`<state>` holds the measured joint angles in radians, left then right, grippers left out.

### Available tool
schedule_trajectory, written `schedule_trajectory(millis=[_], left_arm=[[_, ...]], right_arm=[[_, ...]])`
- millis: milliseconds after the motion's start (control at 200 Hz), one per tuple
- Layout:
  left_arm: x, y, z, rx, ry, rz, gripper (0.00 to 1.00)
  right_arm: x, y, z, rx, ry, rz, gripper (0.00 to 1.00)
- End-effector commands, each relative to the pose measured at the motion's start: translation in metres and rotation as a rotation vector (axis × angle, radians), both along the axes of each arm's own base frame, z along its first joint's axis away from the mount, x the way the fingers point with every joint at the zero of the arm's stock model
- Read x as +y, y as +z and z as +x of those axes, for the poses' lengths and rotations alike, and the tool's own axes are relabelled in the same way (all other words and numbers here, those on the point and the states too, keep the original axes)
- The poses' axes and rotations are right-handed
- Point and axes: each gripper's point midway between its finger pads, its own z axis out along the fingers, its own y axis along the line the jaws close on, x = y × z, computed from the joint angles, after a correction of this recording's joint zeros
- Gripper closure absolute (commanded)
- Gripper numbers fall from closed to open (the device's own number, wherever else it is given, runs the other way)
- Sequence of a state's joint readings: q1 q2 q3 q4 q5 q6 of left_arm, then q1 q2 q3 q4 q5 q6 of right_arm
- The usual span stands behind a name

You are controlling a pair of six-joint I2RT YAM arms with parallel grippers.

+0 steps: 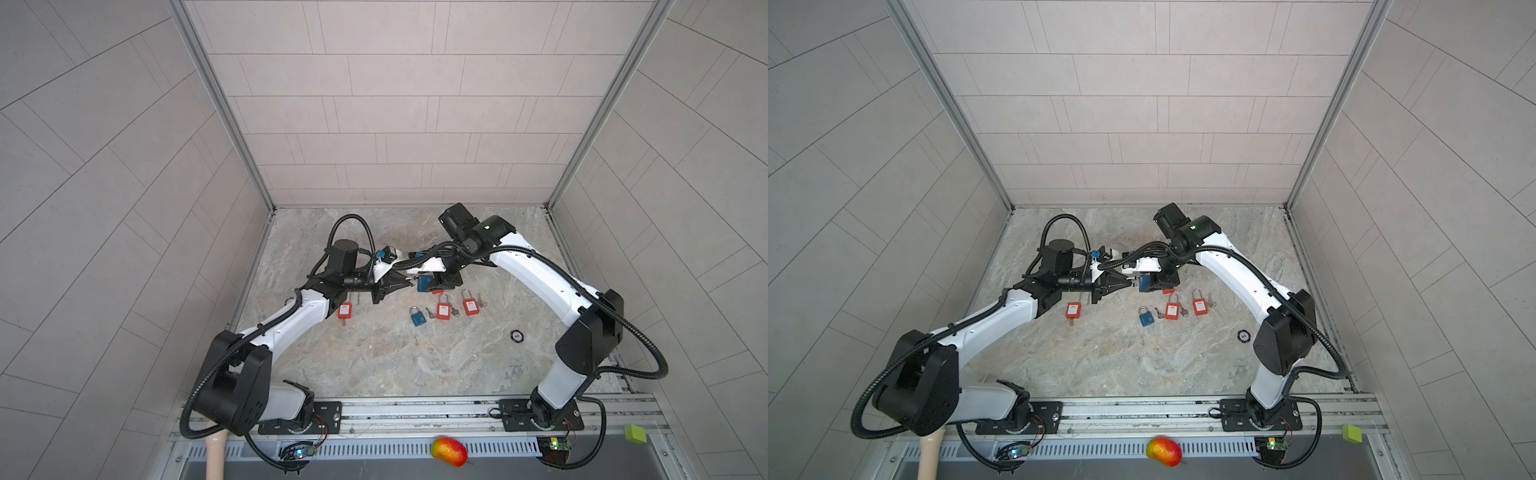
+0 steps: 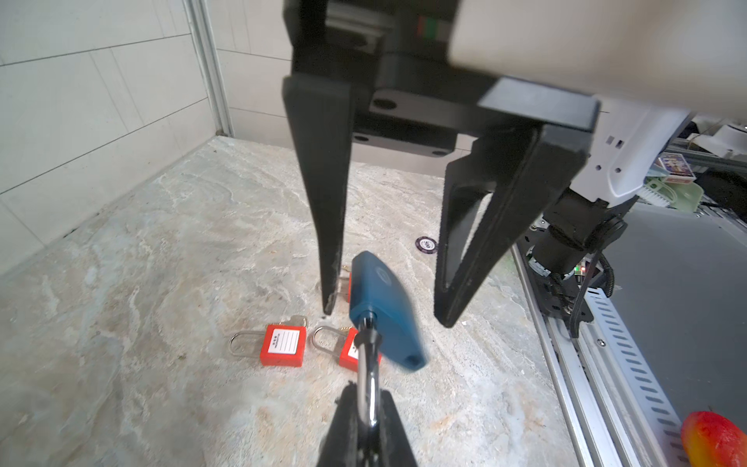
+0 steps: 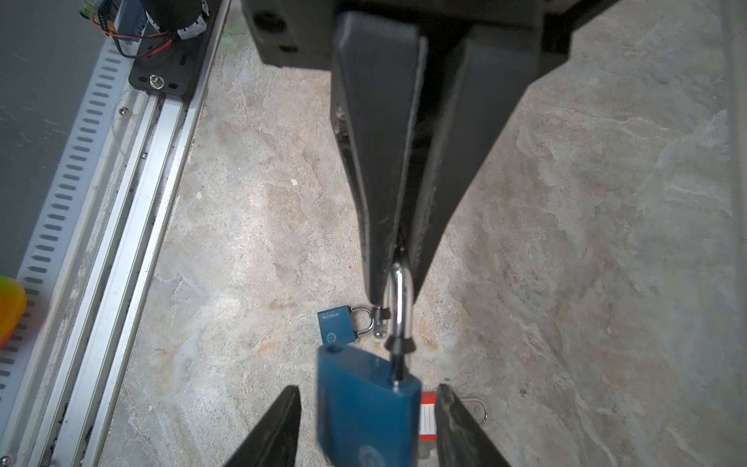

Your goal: Lock with the key

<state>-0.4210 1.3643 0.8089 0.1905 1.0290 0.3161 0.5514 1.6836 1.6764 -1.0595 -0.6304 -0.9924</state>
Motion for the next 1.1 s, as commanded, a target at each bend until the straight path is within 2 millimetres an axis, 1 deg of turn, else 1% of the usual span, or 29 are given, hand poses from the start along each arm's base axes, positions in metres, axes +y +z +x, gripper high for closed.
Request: schedule_trajectory(millis=[0,125,180,235,325,485,635,740,826,956,1096], left_arm=[[-0.009,0.029,-0.004,-0.094,-0.039,-0.087,1.00],[-0.014,0.036,-0.009,-0.112,-0.052,-0.118,1.00],[-0.015,0.038,-0.010,-0.121,-0.054,-0.135,1.00],[-0.016,0.043,-0.011,-0.133,-0.051,-0.157,1.00],[-0.019,0.049,-0.013,-0.146,-0.057,-0.184,1.00],[-0.023,0.054,-0.020,-0.162,-0.078,-0.199,1.00],[-0.028,0.052,-0.025,-0.160,-0.093,-0.200,1.00],[-0.029,0.053,-0.026,-0.162,-0.093,-0.205,1.00],[-0.030,0.057,-0.027,-0.167,-0.092,-0.213,1.00],[-0.034,0.057,-0.029,-0.178,-0.096,-0.212,1.00],[-0.042,0.054,-0.033,-0.187,-0.103,-0.206,1.00]], right_arm=[[-0.014,0.016,-0.009,-0.053,-0.001,-0.011,0.43],[-0.027,0.021,-0.012,-0.033,-0.040,-0.024,0.42],[-0.032,0.020,-0.013,-0.021,-0.055,-0.038,0.42],[-0.037,0.017,-0.015,-0.001,-0.062,-0.051,0.43],[-0.041,0.014,-0.020,0.037,-0.058,-0.067,0.49],[-0.037,0.015,-0.026,0.072,-0.042,-0.040,0.60],[-0.031,0.020,-0.028,0.086,-0.028,0.000,0.70],[-0.030,0.020,-0.030,0.097,-0.023,0.004,0.86],[-0.032,0.021,-0.033,0.101,-0.017,-0.003,0.95],[-0.030,0.027,-0.038,0.106,-0.009,0.020,1.00],[-0.026,0.034,-0.037,0.104,-0.010,0.054,1.00]])
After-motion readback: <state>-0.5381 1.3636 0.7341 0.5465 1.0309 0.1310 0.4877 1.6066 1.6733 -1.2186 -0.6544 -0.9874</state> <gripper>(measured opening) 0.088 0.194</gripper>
